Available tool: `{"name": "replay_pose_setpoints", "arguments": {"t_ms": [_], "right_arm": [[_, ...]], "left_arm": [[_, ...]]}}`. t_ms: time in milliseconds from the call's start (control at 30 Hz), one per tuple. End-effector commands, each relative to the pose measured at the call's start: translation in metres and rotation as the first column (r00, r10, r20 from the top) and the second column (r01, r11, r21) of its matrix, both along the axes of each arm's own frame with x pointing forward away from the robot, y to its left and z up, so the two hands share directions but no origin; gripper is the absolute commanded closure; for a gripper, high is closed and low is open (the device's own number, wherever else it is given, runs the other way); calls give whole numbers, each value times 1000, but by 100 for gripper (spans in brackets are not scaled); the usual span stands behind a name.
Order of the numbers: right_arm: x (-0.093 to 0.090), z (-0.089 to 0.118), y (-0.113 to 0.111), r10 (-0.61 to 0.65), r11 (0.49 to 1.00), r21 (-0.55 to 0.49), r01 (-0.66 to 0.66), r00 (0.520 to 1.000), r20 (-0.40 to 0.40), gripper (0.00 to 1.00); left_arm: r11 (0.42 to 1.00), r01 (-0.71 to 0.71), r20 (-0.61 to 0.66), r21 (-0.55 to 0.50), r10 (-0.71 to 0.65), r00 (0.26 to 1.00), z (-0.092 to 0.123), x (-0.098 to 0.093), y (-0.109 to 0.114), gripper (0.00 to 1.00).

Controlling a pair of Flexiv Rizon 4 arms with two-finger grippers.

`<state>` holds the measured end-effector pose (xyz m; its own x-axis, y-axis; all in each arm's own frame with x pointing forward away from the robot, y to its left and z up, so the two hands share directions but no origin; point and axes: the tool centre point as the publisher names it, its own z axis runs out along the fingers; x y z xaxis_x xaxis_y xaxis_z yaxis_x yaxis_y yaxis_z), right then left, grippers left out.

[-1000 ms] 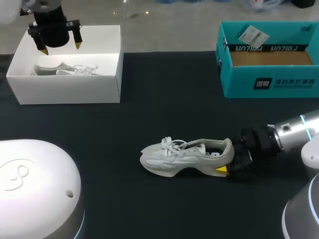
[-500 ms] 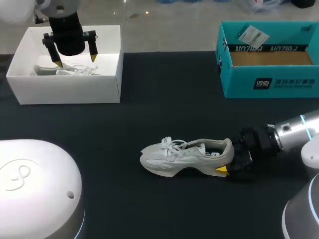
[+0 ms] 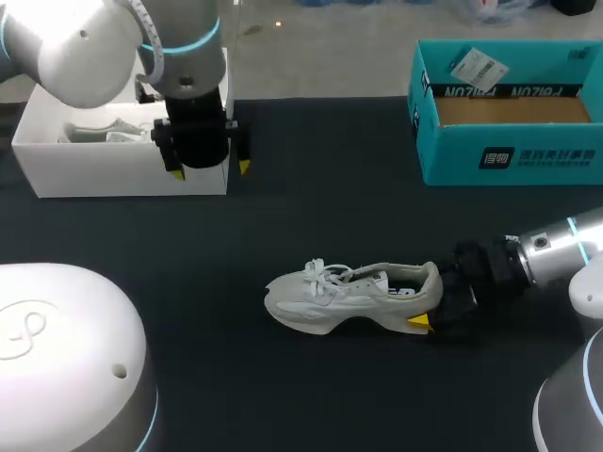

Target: Take the shoe out of the shoebox, open the shoe tongue, remove and reinsert the insole, then place the shoe into the shoebox

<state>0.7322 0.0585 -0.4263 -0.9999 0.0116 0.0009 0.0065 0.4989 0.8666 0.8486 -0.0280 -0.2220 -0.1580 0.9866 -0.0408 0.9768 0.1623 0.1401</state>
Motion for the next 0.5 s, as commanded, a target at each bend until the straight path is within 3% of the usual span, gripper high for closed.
{"name": "replay_pose_setpoints", "arguments": {"t_ms": [33, 500], "right_arm": [[1, -3, 3, -3, 1000, -3, 3, 1000, 1, 100], [1, -3, 3, -3, 1000, -3, 3, 1000, 1, 100]], "left_arm": [[999, 44, -10, 1, -44, 999, -23, -8, -23, 0], [992, 124, 7, 17, -125, 992, -32, -44, -55, 0]]}}
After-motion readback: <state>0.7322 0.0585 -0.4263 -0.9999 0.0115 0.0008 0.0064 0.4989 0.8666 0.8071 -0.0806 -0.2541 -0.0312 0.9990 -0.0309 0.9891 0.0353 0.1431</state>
